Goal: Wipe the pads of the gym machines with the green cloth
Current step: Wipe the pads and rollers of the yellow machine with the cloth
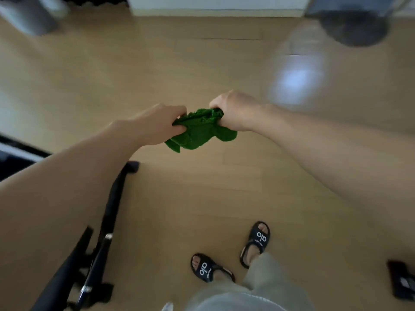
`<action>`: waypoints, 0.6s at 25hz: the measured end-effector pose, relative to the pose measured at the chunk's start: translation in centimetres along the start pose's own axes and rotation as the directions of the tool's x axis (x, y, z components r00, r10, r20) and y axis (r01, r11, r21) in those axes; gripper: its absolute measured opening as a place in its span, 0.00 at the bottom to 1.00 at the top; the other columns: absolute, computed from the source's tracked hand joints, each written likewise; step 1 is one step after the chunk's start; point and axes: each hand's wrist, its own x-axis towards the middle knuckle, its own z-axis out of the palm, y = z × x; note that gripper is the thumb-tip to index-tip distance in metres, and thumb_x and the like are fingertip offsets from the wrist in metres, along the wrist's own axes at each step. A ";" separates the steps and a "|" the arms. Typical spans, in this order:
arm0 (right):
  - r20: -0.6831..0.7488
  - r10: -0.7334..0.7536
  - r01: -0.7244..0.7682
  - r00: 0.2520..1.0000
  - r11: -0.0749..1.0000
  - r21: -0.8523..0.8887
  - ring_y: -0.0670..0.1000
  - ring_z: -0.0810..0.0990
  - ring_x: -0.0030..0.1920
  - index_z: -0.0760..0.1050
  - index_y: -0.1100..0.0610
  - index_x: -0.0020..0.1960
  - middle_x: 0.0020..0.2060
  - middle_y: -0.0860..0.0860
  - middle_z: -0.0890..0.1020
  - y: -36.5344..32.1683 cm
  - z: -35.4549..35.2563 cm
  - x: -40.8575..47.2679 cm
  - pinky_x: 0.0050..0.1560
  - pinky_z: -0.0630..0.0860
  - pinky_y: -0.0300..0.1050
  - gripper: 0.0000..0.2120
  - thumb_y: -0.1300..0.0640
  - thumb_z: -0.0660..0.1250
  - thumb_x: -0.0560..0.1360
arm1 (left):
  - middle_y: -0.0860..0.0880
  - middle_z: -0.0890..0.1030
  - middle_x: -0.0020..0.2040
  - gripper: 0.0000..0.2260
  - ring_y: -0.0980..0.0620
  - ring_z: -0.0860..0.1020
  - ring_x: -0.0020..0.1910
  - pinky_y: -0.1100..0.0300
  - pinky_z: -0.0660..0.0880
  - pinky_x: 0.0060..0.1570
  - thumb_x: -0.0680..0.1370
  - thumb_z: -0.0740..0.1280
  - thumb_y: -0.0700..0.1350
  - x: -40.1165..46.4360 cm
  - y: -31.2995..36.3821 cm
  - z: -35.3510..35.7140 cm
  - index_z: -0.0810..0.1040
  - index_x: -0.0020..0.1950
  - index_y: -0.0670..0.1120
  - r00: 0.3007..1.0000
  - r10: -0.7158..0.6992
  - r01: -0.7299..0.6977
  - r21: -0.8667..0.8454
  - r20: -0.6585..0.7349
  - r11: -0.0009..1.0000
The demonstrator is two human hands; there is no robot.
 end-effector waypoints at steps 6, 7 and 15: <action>-0.065 0.321 -0.318 0.945 0.946 0.059 0.56 0.76 0.41 0.72 0.51 0.41 0.35 0.48 0.74 21.3 -4.9 -9.1 0.35 0.69 0.44 0.11 0.65 0.60 0.75 | 0.49 0.72 0.40 0.07 0.42 0.75 0.42 0.51 0.72 0.41 0.81 0.62 0.48 15.6 20.8 0.2 0.72 0.59 0.48 0.954 0.288 -0.299 0.215 0.080 0.930; -0.099 0.377 -0.370 0.921 0.926 0.078 0.55 0.76 0.41 0.73 0.51 0.44 0.35 0.47 0.73 24.9 -6.1 -10.8 0.36 0.68 0.44 0.10 0.65 0.60 0.75 | 0.47 0.72 0.42 0.08 0.41 0.74 0.42 0.52 0.70 0.40 0.81 0.62 0.47 18.0 24.8 0.1 0.71 0.60 0.49 0.939 0.332 -0.343 0.256 0.087 0.904; -0.268 0.568 -0.512 0.778 0.820 0.254 0.57 0.78 0.41 0.76 0.51 0.53 0.41 0.51 0.76 46.8 -10.9 -19.3 0.32 0.65 0.41 0.09 0.62 0.61 0.78 | 0.47 0.70 0.39 0.16 0.43 0.73 0.38 0.56 0.65 0.33 0.80 0.59 0.40 32.2 47.7 0.3 0.68 0.67 0.51 0.836 0.532 -0.539 0.393 0.137 0.745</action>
